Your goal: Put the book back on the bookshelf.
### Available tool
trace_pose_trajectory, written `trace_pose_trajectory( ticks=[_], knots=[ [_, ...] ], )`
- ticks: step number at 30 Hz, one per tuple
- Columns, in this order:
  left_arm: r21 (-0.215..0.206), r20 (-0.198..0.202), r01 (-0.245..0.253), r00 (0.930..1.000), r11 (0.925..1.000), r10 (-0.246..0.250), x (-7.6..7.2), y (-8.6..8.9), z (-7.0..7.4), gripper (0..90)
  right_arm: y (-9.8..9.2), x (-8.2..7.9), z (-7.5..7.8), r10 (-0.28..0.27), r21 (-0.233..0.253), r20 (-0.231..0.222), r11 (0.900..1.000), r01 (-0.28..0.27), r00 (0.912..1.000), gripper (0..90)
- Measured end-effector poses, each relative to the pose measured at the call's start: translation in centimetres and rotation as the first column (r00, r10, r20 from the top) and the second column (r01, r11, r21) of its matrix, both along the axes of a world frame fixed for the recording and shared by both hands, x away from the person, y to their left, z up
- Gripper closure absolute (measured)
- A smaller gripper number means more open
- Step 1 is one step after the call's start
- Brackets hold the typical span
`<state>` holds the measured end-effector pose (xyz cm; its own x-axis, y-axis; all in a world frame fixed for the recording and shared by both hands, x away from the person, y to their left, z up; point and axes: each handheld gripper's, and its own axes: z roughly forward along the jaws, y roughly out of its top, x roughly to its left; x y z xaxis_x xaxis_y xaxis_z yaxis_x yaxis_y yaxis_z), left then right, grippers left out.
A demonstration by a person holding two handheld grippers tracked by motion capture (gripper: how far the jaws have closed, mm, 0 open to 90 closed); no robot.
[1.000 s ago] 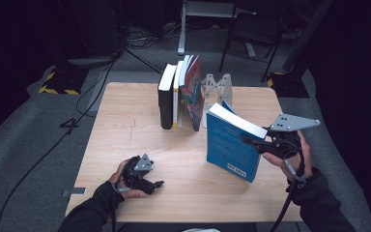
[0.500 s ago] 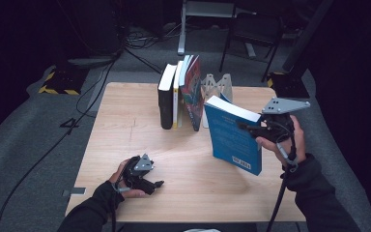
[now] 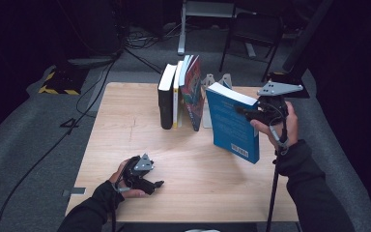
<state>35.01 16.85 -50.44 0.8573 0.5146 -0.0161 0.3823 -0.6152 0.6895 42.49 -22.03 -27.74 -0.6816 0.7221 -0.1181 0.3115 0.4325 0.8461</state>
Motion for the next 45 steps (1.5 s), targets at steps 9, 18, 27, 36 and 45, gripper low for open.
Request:
trace_pose_trajectory(
  ticks=[9, 18, 27, 36, 45],
  knots=[
    [0.0, 0.0, 0.003, 1.0, 1.0, -0.003, 0.0, 0.0, 0.0, 15.1, 1.4, 2.6, 0.6, -0.036, 0.009, 0.002, 0.999, 0.036, 0.9993, 60.3],
    [0.0, -0.001, 0.008, 1.0, 1.0, -0.008, 0.1, 0.0, 0.0, 15.0, 2.2, 5.8, 1.3, -0.1, 0.035, 0.014, 0.994, 0.099, 0.9949, 60.3],
    [0.001, 0.0, 0.015, 0.9999, 0.9999, -0.015, 0.1, 0.0, 0.0, 15.0, 3.2, 8.9, 1.3, -0.161, 0.043, 0.013, 0.986, 0.16, 0.9869, 60.3],
    [-0.001, -0.002, 0.016, 0.9999, 0.9999, -0.016, 0.2, 0.0, 0.0, 14.9, 4.3, 11.4, 0.7, -0.216, 0.066, 0.017, 0.975, 0.214, 0.9763, 60.2],
    [0.001, -0.001, 0.022, 0.9998, 0.9998, -0.022, 0.2, -0.1, 0.0, 14.7, 4.6, 12.5, -0.8, -0.253, 0.088, 0.011, 0.964, 0.251, 0.9674, 60.1]
  ],
)
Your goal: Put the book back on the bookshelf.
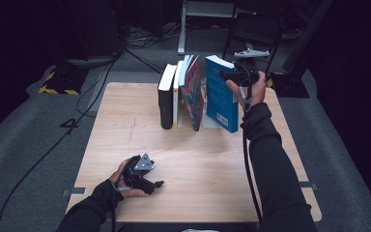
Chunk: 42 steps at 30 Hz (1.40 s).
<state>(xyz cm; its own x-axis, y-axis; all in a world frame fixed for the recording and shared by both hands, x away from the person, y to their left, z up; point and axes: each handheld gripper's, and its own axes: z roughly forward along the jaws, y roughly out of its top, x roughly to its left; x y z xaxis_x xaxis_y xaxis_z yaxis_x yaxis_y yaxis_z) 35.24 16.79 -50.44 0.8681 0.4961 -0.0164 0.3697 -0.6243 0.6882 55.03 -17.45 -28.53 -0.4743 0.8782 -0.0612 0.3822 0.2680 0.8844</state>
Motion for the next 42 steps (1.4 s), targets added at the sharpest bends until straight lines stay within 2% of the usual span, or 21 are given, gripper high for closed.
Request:
trace_pose_trajectory(
  ticks=[7, 14, 25, 42],
  knots=[
    [0.003, -0.001, 0.008, 1.0, 1.0, -0.008, 0.2, -0.2, 0.0, 13.1, -0.3, -0.3, -0.9, 0.006, 0.02, 0.014, 1.0, -0.007, 0.9999, 60.0],
    [0.003, 0.001, 0.005, 1.0, 1.0, -0.005, 0.1, -0.3, 0.0, 13.1, -0.6, -1.0, -1.1, 0.019, 0.007, 0.03, 1.0, -0.019, 0.9994, 59.9],
    [0.004, 0.001, 0.005, 1.0, 1.0, -0.005, 0.1, -0.3, 0.0, 13.1, -1.6, -1.8, -1.5, 0.032, 0.022, 0.017, 0.999, -0.032, 0.9993, 59.8],
    [0.002, 0.0, 0.006, 1.0, 1.0, -0.006, 0.1, -0.3, 0.0, 13.0, -3.4, -5.0, -2.7, 0.044, 0.015, 0.006, 0.999, -0.044, 0.999, 59.5]
  ],
)
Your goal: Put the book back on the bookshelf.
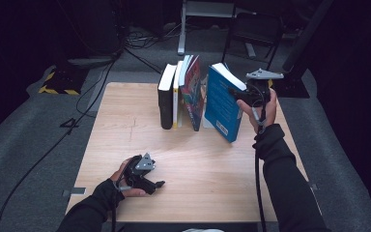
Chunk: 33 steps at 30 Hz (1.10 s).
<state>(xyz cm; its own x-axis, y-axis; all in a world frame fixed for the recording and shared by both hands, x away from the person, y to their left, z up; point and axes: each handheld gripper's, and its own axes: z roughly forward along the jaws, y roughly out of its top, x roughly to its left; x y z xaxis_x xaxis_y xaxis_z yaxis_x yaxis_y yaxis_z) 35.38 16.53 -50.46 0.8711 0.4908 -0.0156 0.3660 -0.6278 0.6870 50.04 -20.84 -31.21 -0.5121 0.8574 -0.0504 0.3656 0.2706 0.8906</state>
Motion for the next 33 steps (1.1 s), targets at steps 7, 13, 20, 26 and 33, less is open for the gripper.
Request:
trace_pose_trajectory(
  ticks=[7, 13, 20, 26, 33],
  knots=[
    [0.0, 0.0, 0.001, 1.0, 1.0, -0.001, 0.0, 0.0, 0.0, 13.0, -0.5, -0.8, -0.5, 0.001, 0.005, 0.0, 1.0, -0.001, 1.0, 59.4],
    [0.0, 0.0, 0.001, 1.0, 1.0, -0.001, 0.0, 0.0, 0.0, 13.0, -0.9, -1.8, -0.9, 0.001, 0.007, 0.002, 1.0, -0.001, 1.0, 59.3],
    [0.0, 0.001, 0.001, 1.0, 1.0, -0.001, 0.0, 0.0, 0.0, 13.1, -1.5, -2.3, -1.6, -0.007, 0.028, 0.019, 1.0, 0.006, 0.9998, 58.7],
    [0.0, 0.001, 0.0, 1.0, 1.0, 0.0, 0.0, 0.0, 0.0, 13.1, -1.5, -2.8, -1.8, 0.0, 0.02, 0.028, 1.0, -0.001, 0.9996, 57.5],
    [0.001, 0.001, 0.001, 1.0, 1.0, -0.001, 0.0, 0.0, 0.0, 13.1, -2.5, -2.9, -2.9, -0.004, 0.062, -0.002, 0.998, 0.004, 1.0, 48.0]
  ],
)
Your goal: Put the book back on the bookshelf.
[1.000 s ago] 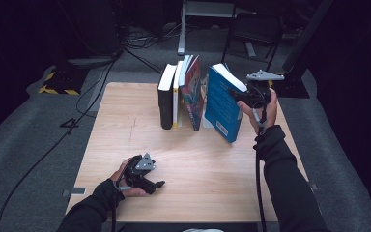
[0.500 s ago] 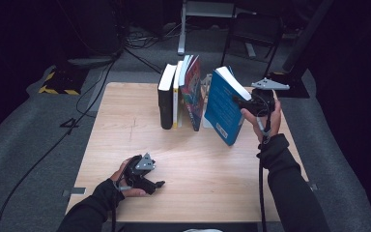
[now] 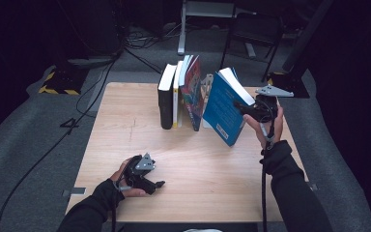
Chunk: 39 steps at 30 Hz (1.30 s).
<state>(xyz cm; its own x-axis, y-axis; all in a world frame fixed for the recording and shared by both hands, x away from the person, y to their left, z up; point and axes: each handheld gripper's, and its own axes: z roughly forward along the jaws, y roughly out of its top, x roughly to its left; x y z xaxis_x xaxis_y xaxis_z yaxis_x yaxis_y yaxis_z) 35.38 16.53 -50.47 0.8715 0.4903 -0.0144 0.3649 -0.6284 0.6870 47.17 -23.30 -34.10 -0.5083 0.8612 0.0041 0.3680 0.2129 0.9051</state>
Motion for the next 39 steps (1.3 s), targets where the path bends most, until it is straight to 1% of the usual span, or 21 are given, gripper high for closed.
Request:
trace_pose_trajectory(
  ticks=[3, 4, 6, 8, 9, 10, 11, 12, 16, 17, 18, 19, 21, 23, 24, 28, 29, 31, 32, 34, 39],
  knots=[
    [0.0, 0.0, 0.0, 1.0, 1.0, 0.0, 0.0, 0.0, 0.0, 13.1, -0.4, 0.0, -0.9, 0.0, -0.008, -0.012, 1.0, 0.0, 0.9999, 44.8],
    [0.0, 0.0, 0.0, 1.0, 1.0, 0.0, 0.0, 0.0, 0.0, 13.1, -0.6, 0.1, -1.4, 0.002, -0.007, -0.023, 1.0, -0.002, 0.9997, 44.7],
    [0.0, -0.001, 0.0, 1.0, 1.0, 0.0, 0.0, 0.0, 0.0, 13.1, -0.6, 0.1, -2.4, 0.005, -0.024, -0.047, 1.0, -0.006, 0.9989, 43.9],
    [0.0, 0.0, 0.0, 1.0, 1.0, 0.0, 0.0, 0.0, 0.0, 13.0, -0.5, 0.2, -3.8, 0.009, -0.051, -0.078, 0.999, -0.013, 0.9969, 46.9],
    [0.0, -0.001, 0.0, 1.0, 1.0, 0.0, 0.0, 0.0, 0.0, 13.0, -0.6, 0.1, -4.4, 0.015, -0.04, -0.07, 0.999, -0.018, 0.9974, 47.5],
    [0.0, -0.001, 0.001, 1.0, 1.0, -0.001, 0.0, 0.0, 0.0, 13.0, -0.6, 0.2, -4.9, 0.017, -0.05, -0.091, 0.999, -0.022, 0.9957, 55.0],
    [0.0, -0.001, 0.001, 1.0, 1.0, -0.001, 0.0, 0.0, 0.0, 13.0, -0.6, 0.2, -4.9, 0.017, -0.05, -0.091, 0.999, -0.022, 0.9957, 55.0],
    [0.0, -0.001, 0.0, 1.0, 1.0, 0.0, 0.0, 0.0, 0.0, 13.0, -0.5, 0.1, -5.4, 0.03, -0.04, -0.074, 0.999, -0.033, 0.9968, 54.8],
    [0.0, -0.002, 0.001, 1.0, 1.0, -0.001, 0.0, 0.0, 0.0, 13.0, 0.1, -0.2, -5.4, 0.023, -0.048, -0.053, 0.999, -0.026, 0.9983, 60.0],
    [0.0, -0.001, 0.001, 1.0, 1.0, -0.001, 0.0, 0.0, 0.0, 13.0, 0.4, -0.4, -5.3, 0.013, -0.063, -0.051, 0.998, -0.016, 0.9986, 60.3],
    [0.0, -0.001, 0.001, 1.0, 1.0, -0.001, 0.0, 0.0, 0.0, 13.0, 0.5, -0.5, -5.3, -0.003, -0.056, -0.052, 0.998, 0.0, 0.9986, 60.5],
    [0.0, -0.001, 0.001, 1.0, 1.0, -0.001, 0.0, 0.0, 0.0, 13.0, 0.5, -0.5, -5.3, -0.003, -0.056, -0.052, 0.998, 0.0, 0.9986, 60.5],
    [0.0, -0.001, 0.001, 1.0, 1.0, -0.001, 0.0, 0.0, 0.0, 13.0, 0.6, -0.7, -5.4, -0.02, -0.042, -0.044, 0.999, 0.018, 0.9989, 60.7],
    [0.0, -0.001, 0.001, 1.0, 1.0, -0.001, 0.0, 0.0, 0.0, 13.0, 1.1, -0.7, -5.6, -0.035, -0.033, -0.017, 0.999, 0.034, 0.9992, 60.8],
    [0.0, -0.002, 0.001, 1.0, 1.0, -0.001, 0.0, 0.0, 0.0, 13.0, 1.2, -0.7, -5.6, -0.041, -0.031, -0.012, 0.999, 0.04, 0.9991, 60.8],
    [-0.001, -0.001, 0.006, 1.0, 1.0, -0.006, 0.1, -0.1, 0.0, 12.9, 1.4, -0.4, -5.7, -0.052, -0.024, 0.0, 0.998, 0.052, 0.9986, 60.7],
    [-0.001, 0.0, 0.009, 1.0, 1.0, -0.009, 0.1, -0.1, 0.0, 12.9, 1.6, -0.1, -5.8, -0.064, -0.011, 0.003, 0.998, 0.064, 0.9979, 60.8],
    [-0.002, 0.0, 0.01, 1.0, 0.9999, -0.01, 0.1, -0.1, 0.0, 12.8, 1.7, 0.0, -5.9, -0.068, -0.009, 0.008, 0.998, 0.068, 0.9976, 60.7],
    [-0.002, 0.0, 0.01, 0.9999, 0.9999, -0.01, 0.1, -0.1, 0.0, 12.9, 2.0, 0.3, -6.0, -0.075, -0.005, 0.024, 0.997, 0.075, 0.9969, 60.8],
    [-0.003, 0.0, 0.01, 0.9999, 0.9999, -0.01, 0.1, -0.2, 0.0, 12.8, 2.2, 0.4, -6.1, -0.077, -0.003, 0.028, 0.997, 0.077, 0.9966, 60.7],
    [-0.003, -0.004, 0.015, 0.9999, 0.9999, -0.015, 0.1, -0.2, 0.0, 12.9, 2.8, 1.4, -6.1, -0.092, 0.0, 0.034, 0.996, 0.092, 0.9952, 60.8]
  ],
)
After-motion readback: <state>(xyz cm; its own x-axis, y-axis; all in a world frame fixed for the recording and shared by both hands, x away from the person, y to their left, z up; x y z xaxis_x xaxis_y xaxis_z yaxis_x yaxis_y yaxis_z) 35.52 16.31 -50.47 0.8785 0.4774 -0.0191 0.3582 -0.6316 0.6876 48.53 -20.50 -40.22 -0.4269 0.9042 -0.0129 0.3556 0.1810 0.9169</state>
